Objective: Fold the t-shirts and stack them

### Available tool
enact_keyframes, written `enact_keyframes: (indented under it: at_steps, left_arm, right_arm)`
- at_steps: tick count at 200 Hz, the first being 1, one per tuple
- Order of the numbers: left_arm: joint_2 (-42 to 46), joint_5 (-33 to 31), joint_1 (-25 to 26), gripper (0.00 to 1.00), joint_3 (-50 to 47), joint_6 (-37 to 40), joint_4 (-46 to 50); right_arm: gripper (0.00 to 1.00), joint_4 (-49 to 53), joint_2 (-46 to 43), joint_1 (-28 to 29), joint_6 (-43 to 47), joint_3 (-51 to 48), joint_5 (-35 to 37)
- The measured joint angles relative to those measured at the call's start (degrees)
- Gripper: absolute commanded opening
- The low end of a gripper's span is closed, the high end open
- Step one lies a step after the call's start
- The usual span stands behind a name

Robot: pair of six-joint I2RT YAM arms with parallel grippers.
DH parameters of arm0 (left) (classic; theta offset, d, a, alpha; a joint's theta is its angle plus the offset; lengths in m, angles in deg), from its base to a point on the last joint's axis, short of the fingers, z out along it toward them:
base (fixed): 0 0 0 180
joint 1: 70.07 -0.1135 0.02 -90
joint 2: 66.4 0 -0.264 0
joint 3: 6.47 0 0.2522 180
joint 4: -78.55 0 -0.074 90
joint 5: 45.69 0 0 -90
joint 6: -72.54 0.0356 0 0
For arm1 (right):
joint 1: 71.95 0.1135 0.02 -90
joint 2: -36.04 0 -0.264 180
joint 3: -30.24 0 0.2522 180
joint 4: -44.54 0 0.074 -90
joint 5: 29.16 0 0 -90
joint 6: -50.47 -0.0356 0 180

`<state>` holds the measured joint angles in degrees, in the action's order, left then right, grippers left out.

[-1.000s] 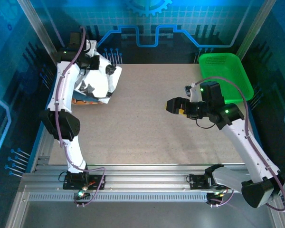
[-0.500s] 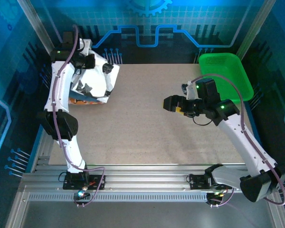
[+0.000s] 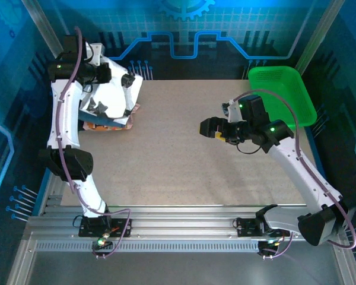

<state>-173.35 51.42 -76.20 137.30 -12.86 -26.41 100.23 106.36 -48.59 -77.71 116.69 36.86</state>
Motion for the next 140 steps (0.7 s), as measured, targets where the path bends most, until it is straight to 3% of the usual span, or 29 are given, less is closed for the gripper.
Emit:
enact_keyframes:
  at_steps: [83, 140]
  left_arm:
    - [-0.11, 0.55, -1.36, 0.00, 0.02, -0.13, -0.07]
    - [-8.52, 2.25, -3.91, 0.00, 1.22, -0.13, -0.28]
  right_arm:
    - [1.00, 0.00, 0.09, 1.01, -0.04, 0.09, 1.11]
    - [1.00, 0.11, 0.11, 1.03, -0.44, 0.15, 1.73]
